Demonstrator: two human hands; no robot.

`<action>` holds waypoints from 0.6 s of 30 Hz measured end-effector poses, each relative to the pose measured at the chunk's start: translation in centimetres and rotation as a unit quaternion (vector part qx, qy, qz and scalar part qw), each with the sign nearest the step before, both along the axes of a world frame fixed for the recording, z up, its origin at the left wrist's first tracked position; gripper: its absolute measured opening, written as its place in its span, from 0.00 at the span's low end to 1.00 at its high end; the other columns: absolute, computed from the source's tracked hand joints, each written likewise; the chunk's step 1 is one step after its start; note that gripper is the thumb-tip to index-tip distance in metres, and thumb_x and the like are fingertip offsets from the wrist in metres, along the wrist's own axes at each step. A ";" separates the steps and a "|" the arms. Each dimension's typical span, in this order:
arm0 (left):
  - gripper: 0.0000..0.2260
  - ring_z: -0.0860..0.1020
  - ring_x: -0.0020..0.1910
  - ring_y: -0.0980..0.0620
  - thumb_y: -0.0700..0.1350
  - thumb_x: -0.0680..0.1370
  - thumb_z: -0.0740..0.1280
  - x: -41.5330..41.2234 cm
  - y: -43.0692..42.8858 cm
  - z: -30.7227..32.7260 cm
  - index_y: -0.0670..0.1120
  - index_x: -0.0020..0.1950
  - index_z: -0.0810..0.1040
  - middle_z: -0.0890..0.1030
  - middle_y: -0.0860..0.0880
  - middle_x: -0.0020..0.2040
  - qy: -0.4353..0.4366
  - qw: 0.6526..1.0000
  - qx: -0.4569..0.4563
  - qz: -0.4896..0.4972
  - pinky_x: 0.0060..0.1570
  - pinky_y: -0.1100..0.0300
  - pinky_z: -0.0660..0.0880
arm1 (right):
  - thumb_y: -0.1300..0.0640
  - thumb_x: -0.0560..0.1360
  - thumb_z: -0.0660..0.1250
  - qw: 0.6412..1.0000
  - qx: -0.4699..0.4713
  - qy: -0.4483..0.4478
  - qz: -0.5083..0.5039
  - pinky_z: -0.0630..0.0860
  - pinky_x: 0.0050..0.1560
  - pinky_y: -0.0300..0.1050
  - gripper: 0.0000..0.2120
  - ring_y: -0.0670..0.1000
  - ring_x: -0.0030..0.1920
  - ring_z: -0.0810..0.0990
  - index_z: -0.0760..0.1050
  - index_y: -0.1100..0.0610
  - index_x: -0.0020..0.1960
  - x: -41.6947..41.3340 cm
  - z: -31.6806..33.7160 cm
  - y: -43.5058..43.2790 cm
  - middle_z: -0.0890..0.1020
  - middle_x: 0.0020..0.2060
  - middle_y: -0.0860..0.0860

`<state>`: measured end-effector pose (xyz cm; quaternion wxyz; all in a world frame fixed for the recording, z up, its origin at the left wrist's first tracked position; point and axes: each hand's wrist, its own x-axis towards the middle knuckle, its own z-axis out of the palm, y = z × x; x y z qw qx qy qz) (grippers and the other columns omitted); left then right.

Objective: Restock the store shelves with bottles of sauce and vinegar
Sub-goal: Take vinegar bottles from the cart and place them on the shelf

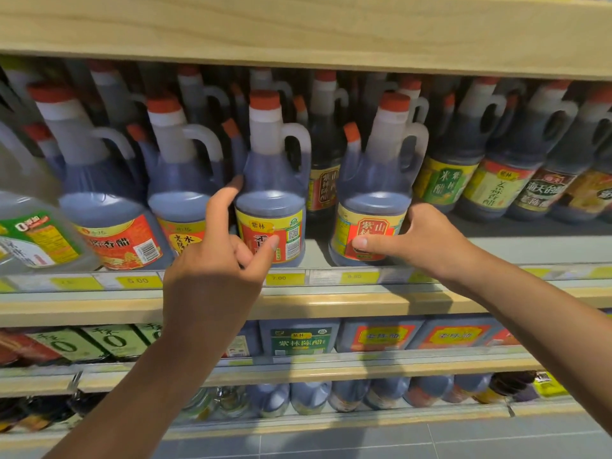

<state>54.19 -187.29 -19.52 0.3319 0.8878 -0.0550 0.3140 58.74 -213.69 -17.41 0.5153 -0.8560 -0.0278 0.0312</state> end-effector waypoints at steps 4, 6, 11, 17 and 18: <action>0.31 0.74 0.26 0.49 0.53 0.77 0.74 0.0 0.4 -0.6 0.43 0.76 0.70 0.72 0.54 0.26 -0.018 1.000 0.023 -0.004 0.31 0.51 0.79 | 0.49 0.62 0.83 0.998 -0.066 0.007 0.012 0.81 0.53 0.40 0.28 0.40 0.49 0.85 0.81 0.50 0.60 -0.1 0.3 -0.9 0.88 0.49 0.43; 0.31 0.74 0.25 0.50 0.53 0.76 0.73 0.1 0.7 -0.9 0.45 0.76 0.70 0.71 0.55 0.26 -0.021 1.000 0.017 -0.013 0.30 0.51 0.79 | 0.47 0.61 0.84 0.995 -0.098 -0.012 -0.009 0.80 0.55 0.41 0.31 0.41 0.52 0.85 0.80 0.51 0.61 -0.4 0.1 -1.1 0.87 0.51 0.44; 0.32 0.77 0.27 0.49 0.53 0.75 0.74 0.3 1.5 -1.1 0.51 0.77 0.68 0.74 0.54 0.27 -0.009 1.000 -0.007 -0.028 0.31 0.48 0.80 | 0.47 0.62 0.83 0.995 -0.098 -0.027 -0.019 0.79 0.59 0.42 0.32 0.41 0.55 0.83 0.79 0.52 0.63 -0.9 -0.1 -0.6 0.86 0.54 0.44; 0.31 0.77 0.28 0.48 0.52 0.76 0.75 0.1 2.3 -0.5 0.51 0.78 0.70 0.76 0.51 0.28 0.013 0.999 -0.007 -0.043 0.30 0.48 0.79 | 0.49 0.64 0.83 0.994 -0.106 -0.030 0.000 0.79 0.59 0.39 0.29 0.39 0.55 0.83 0.80 0.52 0.62 -0.6 0.2 1.5 0.86 0.54 0.43; 0.32 0.77 0.28 0.48 0.52 0.76 0.74 0.1 2.4 -0.5 0.51 0.78 0.70 0.76 0.51 0.28 0.017 0.999 -0.008 -0.048 0.30 0.48 0.79 | 0.49 0.64 0.83 0.994 -0.109 -0.032 0.002 0.79 0.59 0.39 0.28 0.39 0.55 0.83 0.81 0.52 0.62 -0.6 0.1 1.9 0.86 0.53 0.43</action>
